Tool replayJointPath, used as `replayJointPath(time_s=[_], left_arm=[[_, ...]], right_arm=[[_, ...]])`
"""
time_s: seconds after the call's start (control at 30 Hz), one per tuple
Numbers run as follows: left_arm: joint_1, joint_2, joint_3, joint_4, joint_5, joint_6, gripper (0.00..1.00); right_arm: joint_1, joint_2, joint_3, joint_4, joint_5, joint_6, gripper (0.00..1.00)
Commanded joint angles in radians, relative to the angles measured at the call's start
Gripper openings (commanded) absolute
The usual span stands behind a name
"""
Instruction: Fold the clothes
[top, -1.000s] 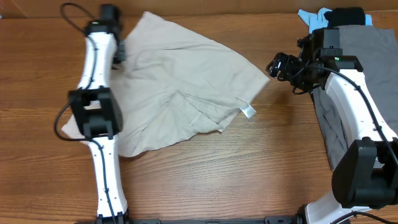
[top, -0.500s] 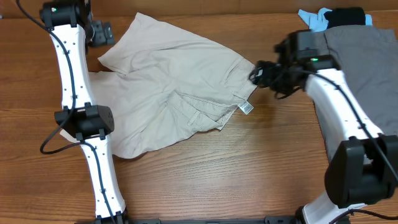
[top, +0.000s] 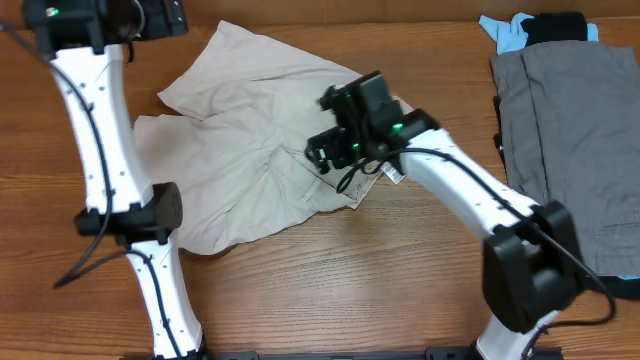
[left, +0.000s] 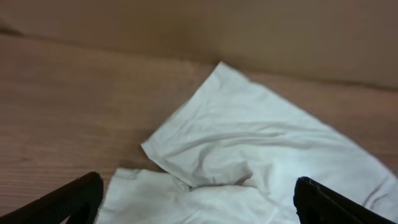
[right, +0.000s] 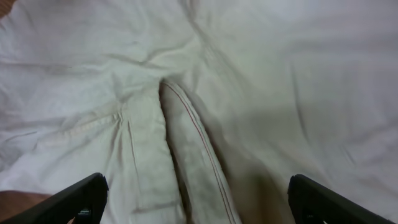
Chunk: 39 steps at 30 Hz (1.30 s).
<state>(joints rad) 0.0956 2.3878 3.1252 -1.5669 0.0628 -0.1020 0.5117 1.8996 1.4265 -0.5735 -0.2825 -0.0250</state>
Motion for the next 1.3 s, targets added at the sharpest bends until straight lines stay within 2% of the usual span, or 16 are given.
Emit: replayJointPath(time_s=[0.0, 0.23, 0.37, 0.43, 0.47, 0.5, 0.53, 0.57, 0.7, 0.87, 1.0, 1.07, 1.1, 1.13, 1.27], left_arm=[[-0.002, -0.040, 0.017, -0.009, 0.017, 0.013, 1.00], [-0.005, -0.039, 0.016, -0.030, 0.017, 0.016, 1.00], [-0.005, -0.039, 0.016, -0.031, 0.017, 0.016, 1.00], [-0.005, -0.039, 0.016, -0.030, 0.017, 0.016, 1.00], [-0.005, -0.039, 0.016, -0.029, 0.016, 0.016, 1.00], [-0.005, -0.039, 0.016, -0.029, 0.016, 0.016, 1.00], [-0.005, -0.039, 0.016, -0.029, 0.016, 0.016, 1.00], [-0.005, -0.039, 0.016, -0.029, 0.016, 0.016, 1.00], [-0.005, -0.039, 0.016, -0.029, 0.016, 0.017, 1.00], [-0.005, -0.039, 0.016, -0.030, 0.016, 0.020, 1.00], [-0.005, -0.039, 0.016, -0.034, 0.016, 0.021, 1.00], [-0.005, -0.039, 0.016, -0.038, 0.016, 0.021, 1.00], [-0.005, -0.039, 0.016, -0.040, 0.015, 0.031, 1.00], [-0.005, -0.039, 0.016, -0.040, 0.015, 0.039, 1.00], [-0.005, -0.039, 0.016, -0.038, 0.016, 0.047, 1.00]], right_arm=[[0.043, 0.072, -0.006, 0.045, -0.032, -0.057, 0.95], [0.150, 0.166, -0.006, 0.093, -0.122, -0.058, 0.84], [0.174, 0.165, 0.018, 0.062, -0.126, -0.021, 0.66], [0.174, 0.162, 0.047, 0.026, -0.170, -0.016, 0.45], [0.174, 0.158, 0.064, 0.007, -0.191, 0.002, 0.26], [0.173, 0.152, 0.080, -0.013, -0.207, 0.018, 0.15], [0.173, 0.144, 0.099, -0.039, -0.219, 0.036, 0.06], [0.173, 0.135, 0.115, -0.066, -0.226, 0.055, 0.04], [0.174, 0.063, 0.159, -0.269, -0.235, 0.154, 0.04], [0.174, 0.035, 0.149, -0.597, -0.235, 0.160, 0.04], [0.195, 0.035, 0.059, -0.708, -0.235, 0.164, 0.05], [0.220, 0.035, -0.016, -0.707, -0.235, 0.203, 0.12], [0.237, 0.035, -0.067, -0.695, -0.235, 0.227, 0.30], [0.246, 0.035, -0.100, -0.691, -0.235, 0.247, 0.38], [0.254, 0.023, -0.122, -0.689, -0.235, 0.273, 0.44]])
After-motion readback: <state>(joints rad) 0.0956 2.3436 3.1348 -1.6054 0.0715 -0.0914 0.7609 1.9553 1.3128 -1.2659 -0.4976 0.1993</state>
